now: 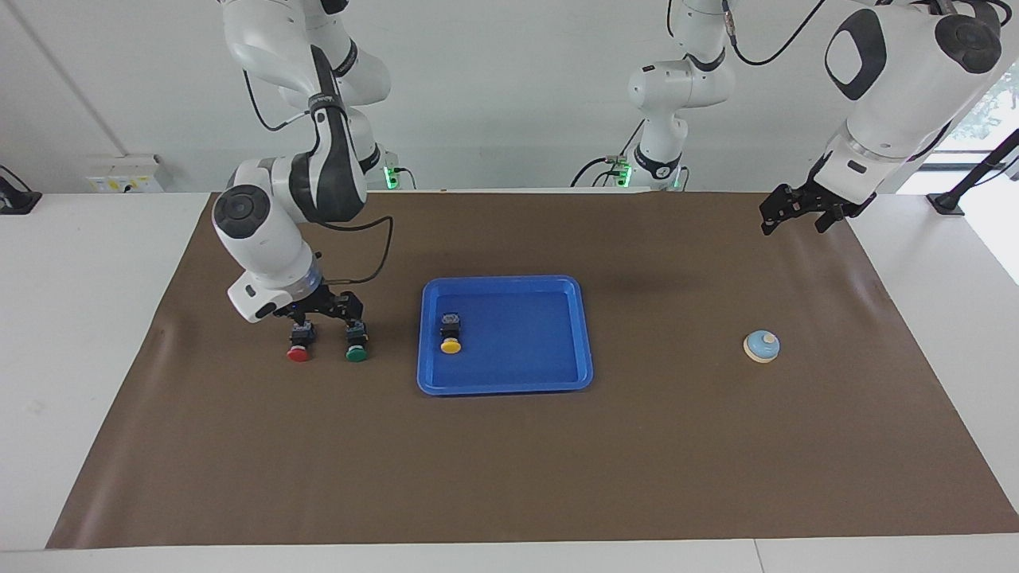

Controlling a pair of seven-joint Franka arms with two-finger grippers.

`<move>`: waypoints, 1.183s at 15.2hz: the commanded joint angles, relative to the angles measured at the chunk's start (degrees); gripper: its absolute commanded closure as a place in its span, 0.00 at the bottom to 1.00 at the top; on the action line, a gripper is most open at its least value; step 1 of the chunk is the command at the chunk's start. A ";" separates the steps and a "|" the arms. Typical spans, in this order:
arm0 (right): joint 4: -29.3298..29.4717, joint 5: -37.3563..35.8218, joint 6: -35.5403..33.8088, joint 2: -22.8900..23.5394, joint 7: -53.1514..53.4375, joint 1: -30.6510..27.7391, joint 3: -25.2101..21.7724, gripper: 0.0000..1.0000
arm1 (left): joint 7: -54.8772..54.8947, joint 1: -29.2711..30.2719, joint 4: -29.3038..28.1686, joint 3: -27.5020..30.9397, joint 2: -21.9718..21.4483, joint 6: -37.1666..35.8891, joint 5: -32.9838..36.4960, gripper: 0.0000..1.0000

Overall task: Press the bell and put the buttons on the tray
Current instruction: 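Carry the yellow button into the blue tray and release it, then move the right gripper back and grasp the red button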

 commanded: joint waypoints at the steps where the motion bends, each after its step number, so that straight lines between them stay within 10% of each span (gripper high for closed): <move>1: -7.25 -1.18 6.24 -2.83 -4.99 -3.23 0.70 0.00 | -0.38 0.06 -0.69 0.01 -0.85 0.80 0.39 0.00; 10: -15.96 -1.27 17.22 -3.62 -6.31 -6.65 0.78 0.00 | -0.38 0.06 -0.69 0.01 -0.85 0.71 0.39 0.00; 12: -16.58 -1.27 18.46 -3.27 -7.54 -7.01 0.78 0.18 | -0.38 0.06 -0.69 0.01 -0.85 0.80 0.39 0.00; 16: -15.88 -1.27 19.26 -2.92 -7.63 -6.84 0.78 1.00 | -0.38 0.06 -0.69 0.01 -0.85 0.80 0.39 0.00; 18: -13.87 -1.27 17.51 -2.83 -7.28 -6.31 1.05 1.00 | -0.38 0.06 -0.69 0.01 -0.85 0.80 0.39 0.00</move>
